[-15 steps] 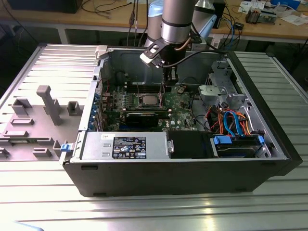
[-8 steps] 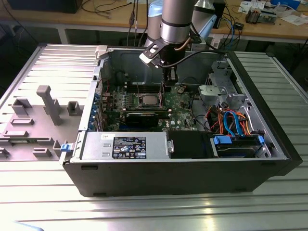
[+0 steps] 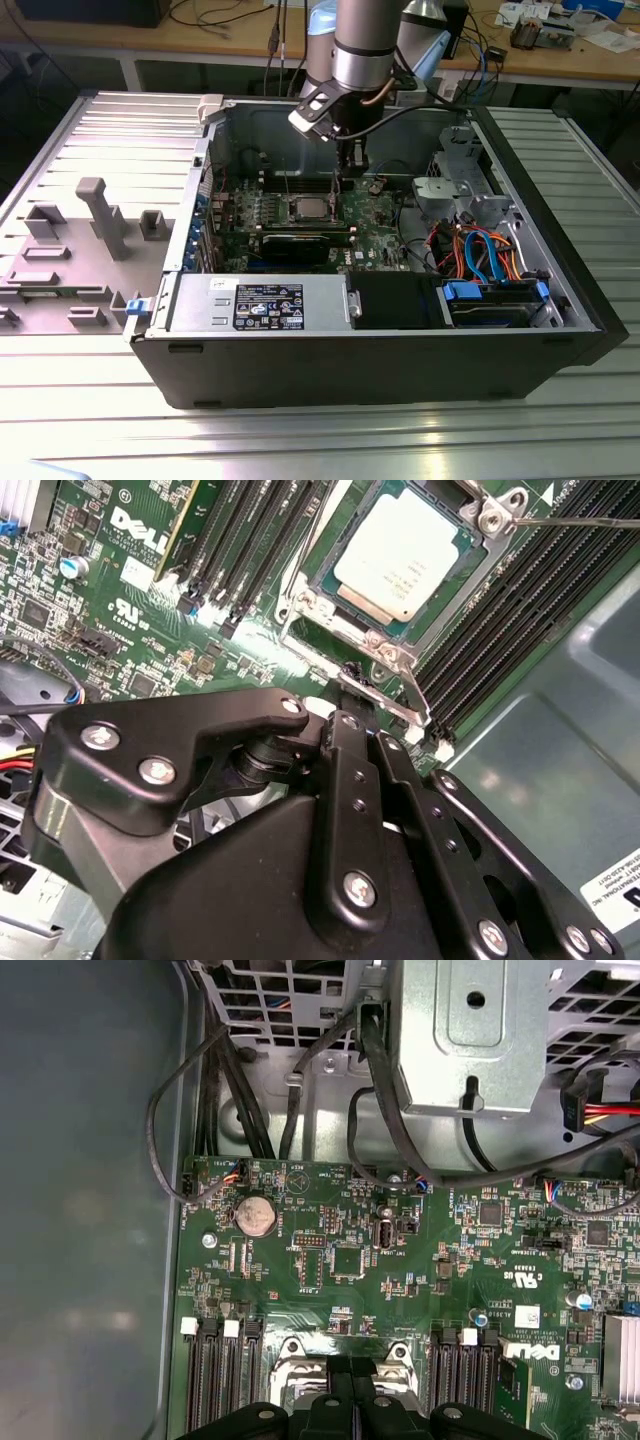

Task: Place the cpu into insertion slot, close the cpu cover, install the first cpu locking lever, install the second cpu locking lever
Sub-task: 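Close the cpu cover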

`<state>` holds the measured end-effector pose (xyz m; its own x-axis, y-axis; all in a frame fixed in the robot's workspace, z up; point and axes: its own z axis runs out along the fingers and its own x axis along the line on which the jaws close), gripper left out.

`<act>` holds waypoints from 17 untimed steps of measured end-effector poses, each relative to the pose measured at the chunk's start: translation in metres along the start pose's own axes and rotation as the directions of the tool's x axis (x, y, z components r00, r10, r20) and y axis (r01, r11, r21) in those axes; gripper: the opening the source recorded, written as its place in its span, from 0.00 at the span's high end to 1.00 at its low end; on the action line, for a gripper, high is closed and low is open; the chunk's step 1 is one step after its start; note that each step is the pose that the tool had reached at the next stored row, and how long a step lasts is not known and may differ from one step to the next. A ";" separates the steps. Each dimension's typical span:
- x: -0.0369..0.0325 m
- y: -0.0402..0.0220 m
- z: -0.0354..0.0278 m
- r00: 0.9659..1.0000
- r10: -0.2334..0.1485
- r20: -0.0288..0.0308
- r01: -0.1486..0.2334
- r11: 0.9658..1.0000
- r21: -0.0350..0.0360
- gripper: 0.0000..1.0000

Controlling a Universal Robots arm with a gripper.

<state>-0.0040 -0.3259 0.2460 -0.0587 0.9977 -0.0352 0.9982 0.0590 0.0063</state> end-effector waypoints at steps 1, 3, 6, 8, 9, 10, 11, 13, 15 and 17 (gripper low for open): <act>0.0000 -0.0002 0.0000 1.000 0.000 0.000 0.000 1.000 0.000 0.89; 0.0000 -0.0006 0.0000 1.000 0.000 0.000 0.000 1.000 0.000 0.89; 0.0001 -0.0013 0.0001 1.000 0.000 0.000 0.000 1.000 0.000 0.89; 0.0002 -0.0037 0.0002 1.000 0.000 0.000 0.000 1.000 0.000 0.89; 0.0004 -0.0057 0.0003 1.000 0.000 0.000 0.000 1.000 0.000 0.89; 0.0008 -0.0190 0.0007 1.000 0.000 0.000 0.000 1.000 0.000 0.89; 0.0011 -0.0265 0.0012 1.000 0.000 0.000 0.000 1.000 0.000 0.89; 0.0014 -0.0306 0.0017 1.000 0.000 0.000 0.000 1.000 0.001 0.89; 0.0014 -0.0306 0.0017 1.000 0.000 0.000 0.000 1.000 0.001 0.89; 0.0014 -0.0307 0.0017 1.000 0.000 0.000 0.000 1.000 0.001 0.89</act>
<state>-0.0347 -0.3264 0.2440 -0.0588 0.9977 -0.0350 0.9982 0.0590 0.0054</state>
